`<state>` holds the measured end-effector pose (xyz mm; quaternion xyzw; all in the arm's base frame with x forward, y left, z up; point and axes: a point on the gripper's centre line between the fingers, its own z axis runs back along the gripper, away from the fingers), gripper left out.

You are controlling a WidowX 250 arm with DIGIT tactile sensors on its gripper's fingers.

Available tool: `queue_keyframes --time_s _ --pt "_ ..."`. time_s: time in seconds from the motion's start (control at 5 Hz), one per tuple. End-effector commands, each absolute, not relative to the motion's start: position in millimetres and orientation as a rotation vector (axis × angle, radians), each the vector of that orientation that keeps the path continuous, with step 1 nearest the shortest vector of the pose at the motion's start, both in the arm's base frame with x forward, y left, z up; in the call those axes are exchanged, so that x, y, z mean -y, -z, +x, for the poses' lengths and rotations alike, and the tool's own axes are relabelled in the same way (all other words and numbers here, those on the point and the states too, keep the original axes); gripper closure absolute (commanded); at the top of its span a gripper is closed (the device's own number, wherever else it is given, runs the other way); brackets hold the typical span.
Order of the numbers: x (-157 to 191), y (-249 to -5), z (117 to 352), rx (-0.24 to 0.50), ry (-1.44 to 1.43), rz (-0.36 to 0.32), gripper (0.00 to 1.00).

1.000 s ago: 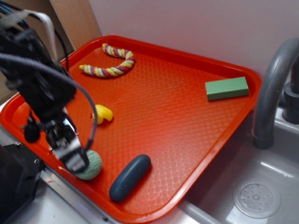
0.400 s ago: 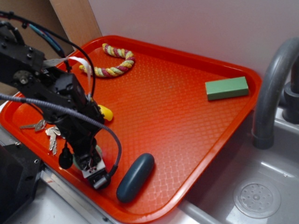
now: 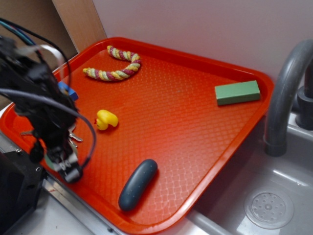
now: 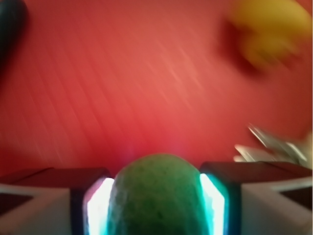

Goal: Grab the green ball.

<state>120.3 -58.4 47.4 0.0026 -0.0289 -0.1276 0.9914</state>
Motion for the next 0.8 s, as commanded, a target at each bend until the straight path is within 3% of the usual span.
queue_keyframes --time_s 0.0,0.2,0.4,0.6 --pt "-9.2 -146.8 126.2 0.189 -0.01 0.0 1.0" --pt "-12.3 -198.9 147.6 0.213 -0.09 0.065 1.0" --pt "-14.5 -226.7 164.8 0.208 -0.099 0.067 1.0" --pt "-13.1 -215.7 172.2 0.19 -0.09 0.089 1.0"
